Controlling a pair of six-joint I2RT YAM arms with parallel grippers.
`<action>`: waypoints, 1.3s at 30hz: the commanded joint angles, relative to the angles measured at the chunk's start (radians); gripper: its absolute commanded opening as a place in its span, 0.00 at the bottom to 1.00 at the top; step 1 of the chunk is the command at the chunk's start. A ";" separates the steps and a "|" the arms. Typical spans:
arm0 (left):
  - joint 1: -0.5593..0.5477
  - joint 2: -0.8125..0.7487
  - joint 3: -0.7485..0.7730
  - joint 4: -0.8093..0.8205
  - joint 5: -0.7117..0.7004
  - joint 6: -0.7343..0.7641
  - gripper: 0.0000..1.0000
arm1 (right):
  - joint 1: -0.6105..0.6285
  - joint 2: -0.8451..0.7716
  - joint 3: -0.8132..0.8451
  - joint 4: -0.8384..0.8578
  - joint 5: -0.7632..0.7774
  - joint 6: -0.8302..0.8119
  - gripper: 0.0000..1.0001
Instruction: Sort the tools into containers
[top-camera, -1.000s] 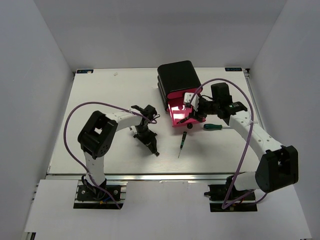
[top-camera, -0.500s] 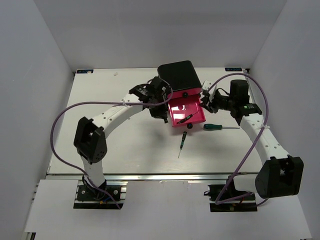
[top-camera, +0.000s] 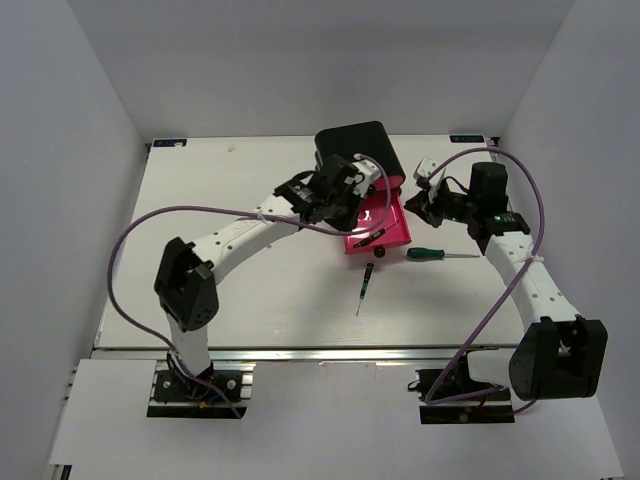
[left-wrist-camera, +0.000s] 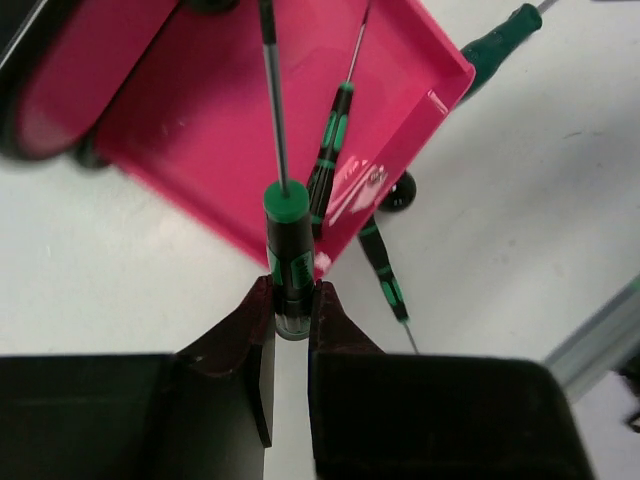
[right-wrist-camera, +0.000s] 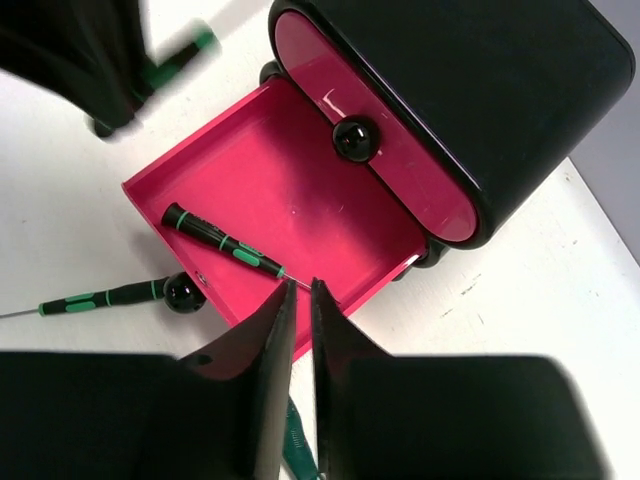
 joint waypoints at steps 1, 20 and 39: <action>-0.024 0.082 0.081 0.074 0.022 0.228 0.00 | -0.005 -0.030 -0.011 0.029 -0.027 0.005 0.18; -0.026 0.228 0.283 0.140 -0.049 0.259 0.50 | -0.011 -0.084 -0.100 -0.176 -0.112 -0.324 0.56; 0.203 -0.624 -0.510 0.290 -0.197 -0.462 0.77 | 0.279 0.356 0.105 -0.851 0.098 -1.685 0.59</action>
